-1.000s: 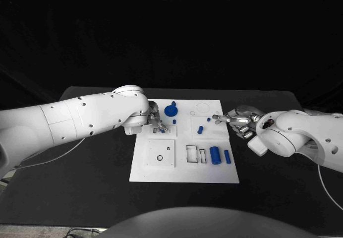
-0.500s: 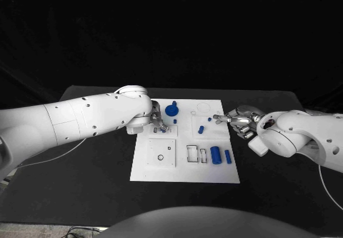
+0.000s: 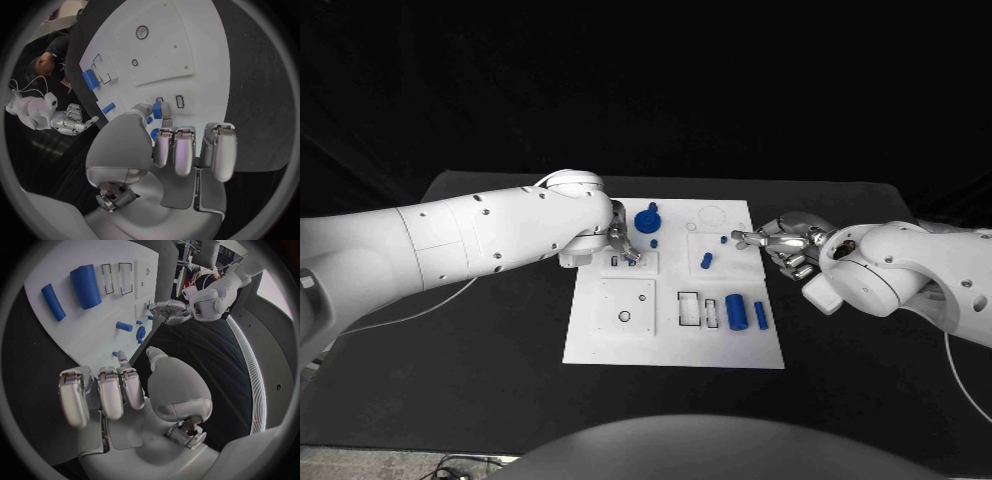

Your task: Assemble the parts on the task board

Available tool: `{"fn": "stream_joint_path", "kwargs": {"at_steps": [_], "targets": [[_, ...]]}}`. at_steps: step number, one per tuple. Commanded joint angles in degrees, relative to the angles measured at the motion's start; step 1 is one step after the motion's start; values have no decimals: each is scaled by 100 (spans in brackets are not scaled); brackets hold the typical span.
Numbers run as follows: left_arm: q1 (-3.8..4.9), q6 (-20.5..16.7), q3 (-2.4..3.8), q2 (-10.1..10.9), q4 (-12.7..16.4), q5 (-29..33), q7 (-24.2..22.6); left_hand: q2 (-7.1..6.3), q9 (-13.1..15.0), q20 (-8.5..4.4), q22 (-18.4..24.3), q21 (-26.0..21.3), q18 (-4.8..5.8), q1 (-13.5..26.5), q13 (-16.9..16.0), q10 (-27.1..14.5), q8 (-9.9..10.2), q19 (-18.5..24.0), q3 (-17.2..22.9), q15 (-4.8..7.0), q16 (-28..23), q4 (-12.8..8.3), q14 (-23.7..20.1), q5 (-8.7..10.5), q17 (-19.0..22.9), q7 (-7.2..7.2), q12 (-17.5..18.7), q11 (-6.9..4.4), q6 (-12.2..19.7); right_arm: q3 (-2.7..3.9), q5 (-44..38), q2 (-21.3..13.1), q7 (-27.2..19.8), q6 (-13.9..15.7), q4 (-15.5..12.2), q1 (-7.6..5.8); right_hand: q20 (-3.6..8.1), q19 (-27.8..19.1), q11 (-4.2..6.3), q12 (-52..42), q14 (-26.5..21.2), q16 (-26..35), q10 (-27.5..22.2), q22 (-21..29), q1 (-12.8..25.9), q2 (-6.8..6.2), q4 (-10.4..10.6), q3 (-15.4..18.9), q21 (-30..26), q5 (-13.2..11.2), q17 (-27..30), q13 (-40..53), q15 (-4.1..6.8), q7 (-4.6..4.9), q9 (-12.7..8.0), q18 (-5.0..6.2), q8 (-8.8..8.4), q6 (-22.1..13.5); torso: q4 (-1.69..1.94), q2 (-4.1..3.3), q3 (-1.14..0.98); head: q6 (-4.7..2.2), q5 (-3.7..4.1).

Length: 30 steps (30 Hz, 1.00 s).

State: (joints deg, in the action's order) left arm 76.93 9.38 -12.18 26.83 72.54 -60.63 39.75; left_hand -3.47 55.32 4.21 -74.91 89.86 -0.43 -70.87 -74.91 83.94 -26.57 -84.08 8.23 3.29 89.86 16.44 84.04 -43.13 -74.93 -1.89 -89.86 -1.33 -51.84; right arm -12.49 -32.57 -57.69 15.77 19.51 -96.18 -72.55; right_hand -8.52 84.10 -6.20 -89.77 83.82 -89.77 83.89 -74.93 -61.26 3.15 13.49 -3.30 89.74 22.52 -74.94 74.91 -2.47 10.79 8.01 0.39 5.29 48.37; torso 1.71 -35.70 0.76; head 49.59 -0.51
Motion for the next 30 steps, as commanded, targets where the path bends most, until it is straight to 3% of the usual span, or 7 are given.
{"fn": "stream_joint_path", "kwargs": {"at_steps": [1,15,30], "targets": [[1,42,2,-40,-14,-92,100,-14,4,-23,-1509,14,43,-57,-1509,606,11,-592,47,32,14,4,596,33,-1507,10,-14,-20,-7,-1,-50,3,12,-89,-7,5,-49,590,-39,-23,618,-23,611,-1507,-55,-6,4,33,26,-19,-1506,1509,-36,0,-8,-39,26,-39,0,-2,-1,2,-5],[-2,202,3,-103,-86,-62,133,12,12,-21,-1509,14,43,-25,-1509,606,44,-592,40,25,14,37,596,173,-1507,-20,-14,3,8,-1,-50,0,18,-92,-12,5,-50,590,-41,-23,618,-23,611,-1507,-58,-3,7,39,26,-17,-1506,1509,-37,1,-8,-39,30,-43,-2,4,0,24,-7],[-11,279,2,-104,-103,-20,129,14,12,-20,-1509,14,43,-2,-1509,606,52,-592,32,22,14,37,596,189,-1507,-24,-14,9,12,-1,-50,3,17,-90,-5,6,-50,590,-41,-23,618,-23,611,-1507,-58,-3,7,39,26,-17,-1506,1509,-37,1,-8,-39,30,-43,1,4,-1,38,-15]]}}
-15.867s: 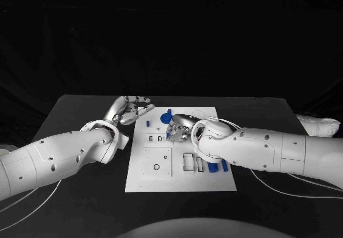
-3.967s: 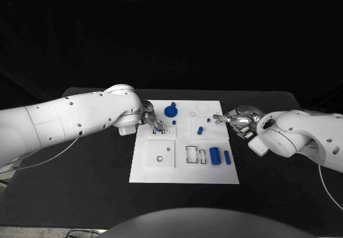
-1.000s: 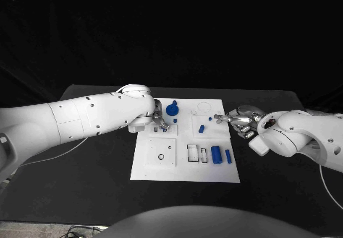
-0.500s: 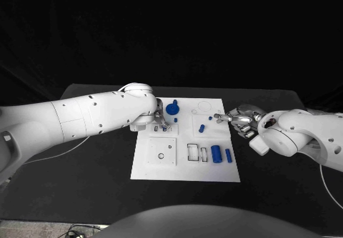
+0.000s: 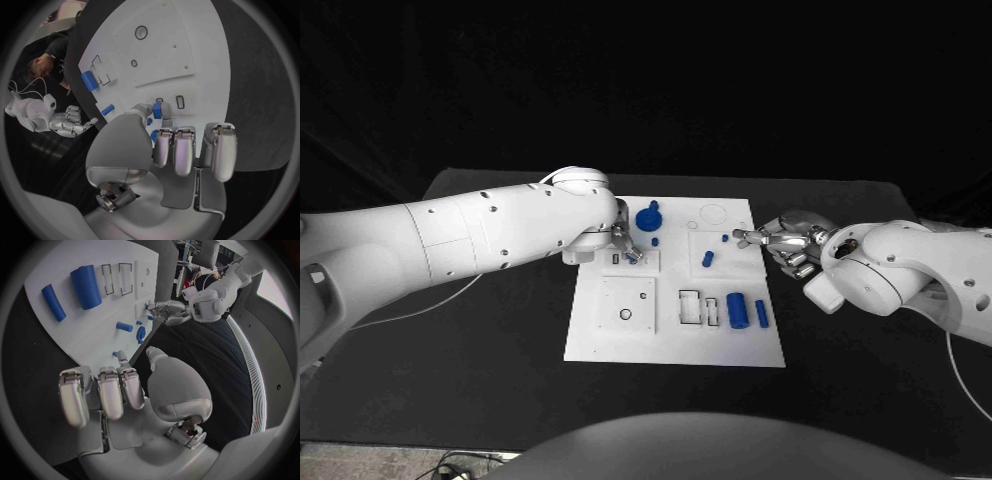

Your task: Assemble the parts on the task board

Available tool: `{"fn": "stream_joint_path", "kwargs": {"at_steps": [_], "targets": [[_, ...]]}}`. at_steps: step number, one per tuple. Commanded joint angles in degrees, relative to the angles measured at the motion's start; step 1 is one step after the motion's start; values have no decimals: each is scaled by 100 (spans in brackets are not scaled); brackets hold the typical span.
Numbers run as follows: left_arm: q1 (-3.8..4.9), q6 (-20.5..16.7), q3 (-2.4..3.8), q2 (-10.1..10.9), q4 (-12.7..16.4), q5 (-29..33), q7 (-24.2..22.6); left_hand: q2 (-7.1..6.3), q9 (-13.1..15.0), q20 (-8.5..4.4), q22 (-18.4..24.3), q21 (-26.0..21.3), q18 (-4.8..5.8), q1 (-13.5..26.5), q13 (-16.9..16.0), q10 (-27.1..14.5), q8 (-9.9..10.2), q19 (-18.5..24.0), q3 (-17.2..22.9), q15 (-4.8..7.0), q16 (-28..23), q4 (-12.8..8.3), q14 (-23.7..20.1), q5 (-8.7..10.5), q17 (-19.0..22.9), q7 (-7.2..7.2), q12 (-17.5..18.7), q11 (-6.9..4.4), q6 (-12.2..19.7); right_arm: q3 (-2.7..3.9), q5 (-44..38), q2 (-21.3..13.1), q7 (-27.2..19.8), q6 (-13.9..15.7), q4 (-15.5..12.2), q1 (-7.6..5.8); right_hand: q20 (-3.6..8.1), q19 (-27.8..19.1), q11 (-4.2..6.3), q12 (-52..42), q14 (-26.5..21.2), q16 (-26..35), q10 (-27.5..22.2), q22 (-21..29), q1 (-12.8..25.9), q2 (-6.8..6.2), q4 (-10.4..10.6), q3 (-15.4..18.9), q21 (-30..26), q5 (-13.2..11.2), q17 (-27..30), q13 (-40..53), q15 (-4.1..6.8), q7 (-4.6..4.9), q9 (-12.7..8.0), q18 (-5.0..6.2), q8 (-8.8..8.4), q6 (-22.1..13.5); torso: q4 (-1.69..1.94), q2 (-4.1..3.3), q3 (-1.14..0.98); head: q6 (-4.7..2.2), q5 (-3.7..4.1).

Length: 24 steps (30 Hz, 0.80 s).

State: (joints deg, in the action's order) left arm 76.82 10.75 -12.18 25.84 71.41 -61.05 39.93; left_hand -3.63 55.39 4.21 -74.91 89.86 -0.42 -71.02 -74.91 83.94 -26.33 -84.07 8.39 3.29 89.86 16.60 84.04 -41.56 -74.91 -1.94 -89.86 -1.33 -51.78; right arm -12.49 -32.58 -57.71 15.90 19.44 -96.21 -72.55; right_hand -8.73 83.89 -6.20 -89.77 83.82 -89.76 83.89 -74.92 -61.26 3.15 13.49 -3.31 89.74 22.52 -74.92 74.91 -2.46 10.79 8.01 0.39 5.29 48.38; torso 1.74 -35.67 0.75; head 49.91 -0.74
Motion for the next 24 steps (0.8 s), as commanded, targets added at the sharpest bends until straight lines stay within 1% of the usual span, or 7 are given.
{"fn": "stream_joint_path", "kwargs": {"at_steps": [1,4,8,11,17,19,24], "targets": [[0,146,2,-4,11,26,112,30,5,-20,-1509,14,42,13,-1509,606,29,-593,16,22,14,20,596,34,-1509,-18,-14,9,7,-1,-50,7,4,-82,-1,5,-30,611,-41,-23,618,-24,611,-1508,-58,-3,7,40,26,-17,-1508,1509,-37,1,-8,-39,30,-43,-1,1,-1,7,8],[-2,158,1,-1,15,36,113,30,5,-20,-1509,14,42,13,-1509,606,30,-593,16,22,14,19,596,36,-1509,-18,-14,9,7,-1,-50,9,3,-81,0,5,-31,611,-42,-23,618,-24,611,-1508,-59,1,12,46,26,-15,-1508,1509,-38,2,-8,-39,32,-47,3,0,-1,3,12],[-4,161,1,3,25,43,113,31,5,-19,-1509,14,42,15,-1509,606,31,-593,16,21,14,19,596,38,-1509,-18,-14,9,8,-1,-50,16,2,-79,3,6,-31,611,-42,-23,618,-24,611,-1508,-59,1,12,46,26,-15,-1508,1509,-38,2,-8,-39,32,-47,-6,1,0,1,10],[-5,159,1,3,23,48,110,32,5,-19,-1509,14,42,15,-1509,606,31,-593,16,21,14,19,596,39,-1509,-18,-14,9,8,-1,-50,20,1,-79,4,7,-31,611,-42,-23,618,-24,611,-1508,-59,1,12,46,26,-15,-1508,1509,-38,2,-8,-39,32,-47,-5,2,0,-2,14],[-8,157,1,1,20,54,110,32,5,-19,-1509,14,42,16,-1509,606,32,-593,16,21,14,18,596,41,-1509,-18,-14,9,9,-2,-50,23,0,-77,4,8,-31,611,-42,-23,618,-24,611,-1508,-59,5,15,48,26,-12,-1508,1509,-38,3,-9,-39,32,-49,-5,0,0,9,16],[-10,160,1,6,27,55,106,37,5,-19,-1509,14,42,17,-1509,606,35,-593,17,20,14,18,596,47,-1509,-19,-14,10,11,-2,-50,22,0,-77,3,8,-31,611,-42,-23,618,-24,611,-1508,-59,5,15,48,26,-12,-1508,1509,-38,3,-9,-39,32,-49,-5,-1,0,-4,15],[-12,171,1,15,27,64,97,45,5,-18,-1509,14,42,24,-1509,606,40,-593,17,17,14,17,596,71,-1509,-20,-14,11,13,-2,-50,19,0,-71,1,9,-31,611,-42,-23,618,-24,611,-1508,-59,5,15,48,26,-12,-1508,1509,-38,3,-9,-39,32,-49,-3,-3,-1,9,28]]}}
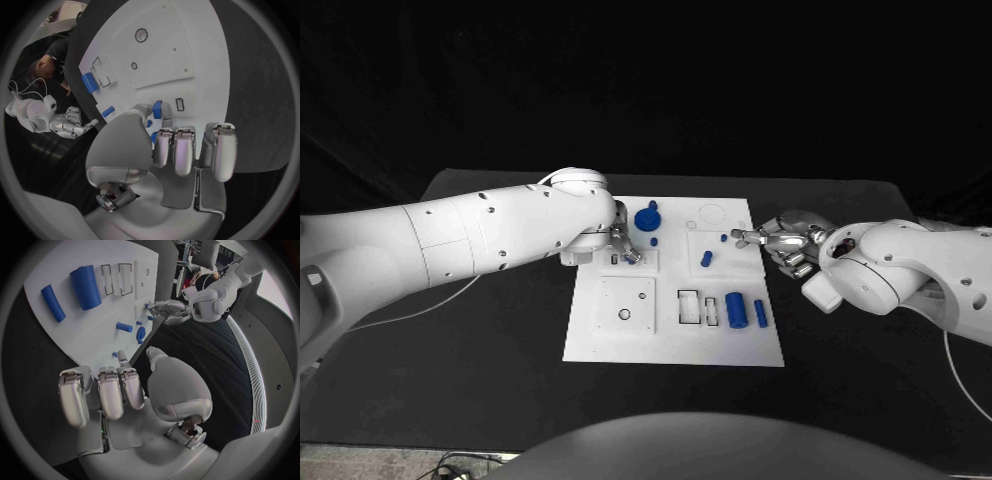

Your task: Assemble the parts on the task board

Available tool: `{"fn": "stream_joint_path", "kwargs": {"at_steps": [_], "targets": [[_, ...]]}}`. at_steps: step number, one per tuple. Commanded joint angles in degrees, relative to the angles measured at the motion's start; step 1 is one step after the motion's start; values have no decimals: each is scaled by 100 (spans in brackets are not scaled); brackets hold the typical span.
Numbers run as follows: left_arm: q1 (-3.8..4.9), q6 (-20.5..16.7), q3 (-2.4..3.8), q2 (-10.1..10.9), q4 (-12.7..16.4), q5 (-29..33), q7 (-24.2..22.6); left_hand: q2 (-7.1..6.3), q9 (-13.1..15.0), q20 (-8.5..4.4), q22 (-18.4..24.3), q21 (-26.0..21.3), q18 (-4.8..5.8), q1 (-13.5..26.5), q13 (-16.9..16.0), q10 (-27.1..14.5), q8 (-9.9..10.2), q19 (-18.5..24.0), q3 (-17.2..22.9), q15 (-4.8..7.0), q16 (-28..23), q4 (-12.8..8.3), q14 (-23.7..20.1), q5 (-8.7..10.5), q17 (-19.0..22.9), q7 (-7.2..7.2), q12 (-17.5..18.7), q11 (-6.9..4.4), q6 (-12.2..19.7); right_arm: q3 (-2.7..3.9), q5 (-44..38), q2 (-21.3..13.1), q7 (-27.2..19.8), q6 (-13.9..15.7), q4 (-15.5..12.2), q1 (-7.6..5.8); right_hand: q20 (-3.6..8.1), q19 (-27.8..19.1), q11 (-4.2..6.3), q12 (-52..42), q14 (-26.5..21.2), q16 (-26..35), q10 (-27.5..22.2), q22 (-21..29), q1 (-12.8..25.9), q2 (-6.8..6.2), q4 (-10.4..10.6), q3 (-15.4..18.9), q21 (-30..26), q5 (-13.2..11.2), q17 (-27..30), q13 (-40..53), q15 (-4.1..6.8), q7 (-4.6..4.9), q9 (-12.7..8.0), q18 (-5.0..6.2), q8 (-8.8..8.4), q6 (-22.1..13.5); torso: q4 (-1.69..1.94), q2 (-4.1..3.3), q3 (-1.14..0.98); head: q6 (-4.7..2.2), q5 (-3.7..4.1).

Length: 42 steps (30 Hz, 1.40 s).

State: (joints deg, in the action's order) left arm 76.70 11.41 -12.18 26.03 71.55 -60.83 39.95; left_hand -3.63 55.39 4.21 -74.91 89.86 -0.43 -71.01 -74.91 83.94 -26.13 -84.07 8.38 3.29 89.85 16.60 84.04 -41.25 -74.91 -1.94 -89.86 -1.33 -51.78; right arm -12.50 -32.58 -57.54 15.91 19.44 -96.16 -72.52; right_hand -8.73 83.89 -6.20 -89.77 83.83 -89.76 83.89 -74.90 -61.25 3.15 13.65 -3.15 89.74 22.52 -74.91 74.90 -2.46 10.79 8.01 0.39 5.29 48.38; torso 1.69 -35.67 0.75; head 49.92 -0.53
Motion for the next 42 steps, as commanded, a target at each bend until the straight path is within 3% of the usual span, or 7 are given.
{"fn": "stream_joint_path", "kwargs": {"at_steps": [1,42], "targets": [[-1,106,2,-2,8,44,96,46,5,-18,-1509,14,43,24,-1509,606,20,-593,17,17,15,17,596,42,-1509,-20,-14,11,13,-1,-49,2,0,-71,-4,6,-31,611,-42,-23,617,-24,611,-1510,-59,5,-2,32,26,-12,-1509,1510,-38,3,-9,-39,32,-49,3,-1,-1,8,4],[-42,-33,1,-55,-37,67,35,92,10,-16,-1509,14,43,-9,-1509,606,36,-593,50,13,15,6,596,106,-1509,-16,-14,10,24,-1,-50,-14,6,-43,-10,9,-34,611,-45,-23,617,-24,611,-1510,-60,15,12,48,26,6,-1509,1510,-41,6,-8,-39,40,-57,6,-8,3,8,36]]}}
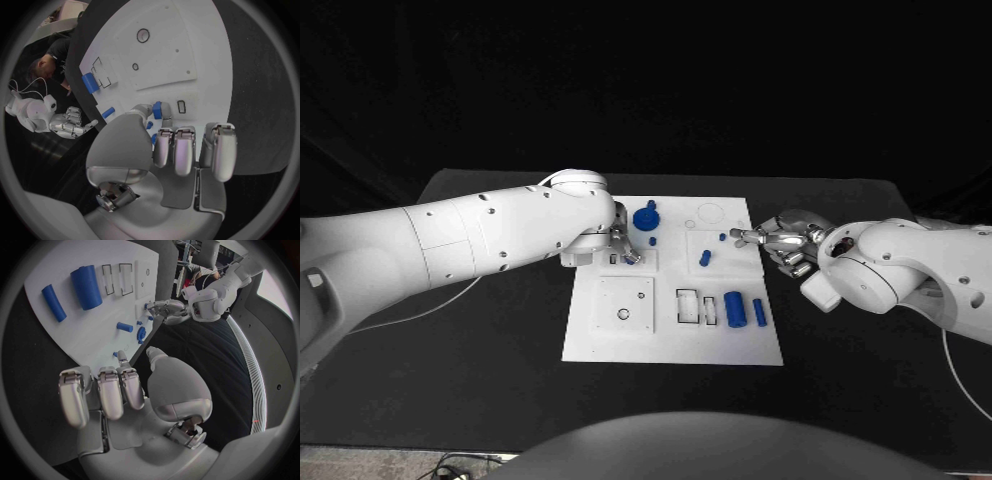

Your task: Assemble the parts on the task board

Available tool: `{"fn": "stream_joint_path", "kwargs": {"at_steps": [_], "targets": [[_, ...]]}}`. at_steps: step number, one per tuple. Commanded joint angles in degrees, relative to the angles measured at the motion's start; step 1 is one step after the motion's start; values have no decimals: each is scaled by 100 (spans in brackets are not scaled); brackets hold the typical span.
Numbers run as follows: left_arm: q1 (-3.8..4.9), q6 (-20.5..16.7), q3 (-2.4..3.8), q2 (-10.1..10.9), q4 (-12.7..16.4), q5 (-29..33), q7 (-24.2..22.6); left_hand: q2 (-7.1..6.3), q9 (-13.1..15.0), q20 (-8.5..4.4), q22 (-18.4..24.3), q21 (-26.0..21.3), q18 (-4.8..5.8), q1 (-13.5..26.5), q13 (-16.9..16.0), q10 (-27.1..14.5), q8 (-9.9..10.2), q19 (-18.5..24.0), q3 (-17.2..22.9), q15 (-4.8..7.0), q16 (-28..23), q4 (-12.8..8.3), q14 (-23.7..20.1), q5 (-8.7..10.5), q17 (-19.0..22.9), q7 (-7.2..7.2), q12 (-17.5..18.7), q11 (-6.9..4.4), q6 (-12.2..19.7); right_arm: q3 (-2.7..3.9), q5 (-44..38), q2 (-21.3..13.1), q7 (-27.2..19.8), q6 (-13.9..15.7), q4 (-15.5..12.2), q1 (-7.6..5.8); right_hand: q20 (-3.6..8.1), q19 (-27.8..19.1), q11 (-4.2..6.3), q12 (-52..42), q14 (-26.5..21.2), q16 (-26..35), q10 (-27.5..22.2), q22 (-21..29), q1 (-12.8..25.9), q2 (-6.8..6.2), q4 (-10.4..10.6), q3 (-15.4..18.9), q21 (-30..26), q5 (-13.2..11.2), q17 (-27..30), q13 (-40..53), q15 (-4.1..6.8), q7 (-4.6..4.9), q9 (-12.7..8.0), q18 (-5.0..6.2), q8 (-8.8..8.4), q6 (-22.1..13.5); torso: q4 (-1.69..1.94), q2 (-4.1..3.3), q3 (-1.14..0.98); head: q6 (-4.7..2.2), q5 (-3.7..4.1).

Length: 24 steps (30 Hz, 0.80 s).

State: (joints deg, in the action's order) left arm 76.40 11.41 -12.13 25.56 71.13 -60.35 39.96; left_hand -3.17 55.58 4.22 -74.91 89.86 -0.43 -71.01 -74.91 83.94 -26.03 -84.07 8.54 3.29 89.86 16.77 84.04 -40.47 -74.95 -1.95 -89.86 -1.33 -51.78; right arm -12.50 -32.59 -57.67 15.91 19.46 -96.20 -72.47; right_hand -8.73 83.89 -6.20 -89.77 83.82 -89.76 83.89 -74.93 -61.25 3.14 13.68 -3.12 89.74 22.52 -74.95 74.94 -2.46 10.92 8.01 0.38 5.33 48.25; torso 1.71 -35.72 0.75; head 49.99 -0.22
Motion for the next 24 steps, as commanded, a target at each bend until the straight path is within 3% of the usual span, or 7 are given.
{"fn": "stream_joint_path", "kwargs": {"at_steps": [1,24], "targets": [[-12,-39,-4,-6,6,17,31,46,-9,-16,-1509,14,43,-8,-1509,606,26,-593,34,12,14,-10,596,28,-1505,-16,-14,10,24,-1,-50,-2,6,-45,-7,5,-34,611,-45,-23,618,-24,611,-1507,-60,15,9,46,26,6,-1505,1506,-41,-6,-8,-38,36,-44,3,1,0,1,6],[-13,-53,-4,-33,-107,20,-17,50,-6,-15,-1509,14,43,-24,-1509,606,28,-593,44,12,14,-13,596,37,-1505,-15,-14,10,27,-1,-51,-3,7,-34,-3,5,-34,611,-45,-23,618,-24,611,-1507,-60,15,9,46,26,6,-1505,1506,-41,-6,-8,-38,36,-44,2,4,1,1,7]]}}
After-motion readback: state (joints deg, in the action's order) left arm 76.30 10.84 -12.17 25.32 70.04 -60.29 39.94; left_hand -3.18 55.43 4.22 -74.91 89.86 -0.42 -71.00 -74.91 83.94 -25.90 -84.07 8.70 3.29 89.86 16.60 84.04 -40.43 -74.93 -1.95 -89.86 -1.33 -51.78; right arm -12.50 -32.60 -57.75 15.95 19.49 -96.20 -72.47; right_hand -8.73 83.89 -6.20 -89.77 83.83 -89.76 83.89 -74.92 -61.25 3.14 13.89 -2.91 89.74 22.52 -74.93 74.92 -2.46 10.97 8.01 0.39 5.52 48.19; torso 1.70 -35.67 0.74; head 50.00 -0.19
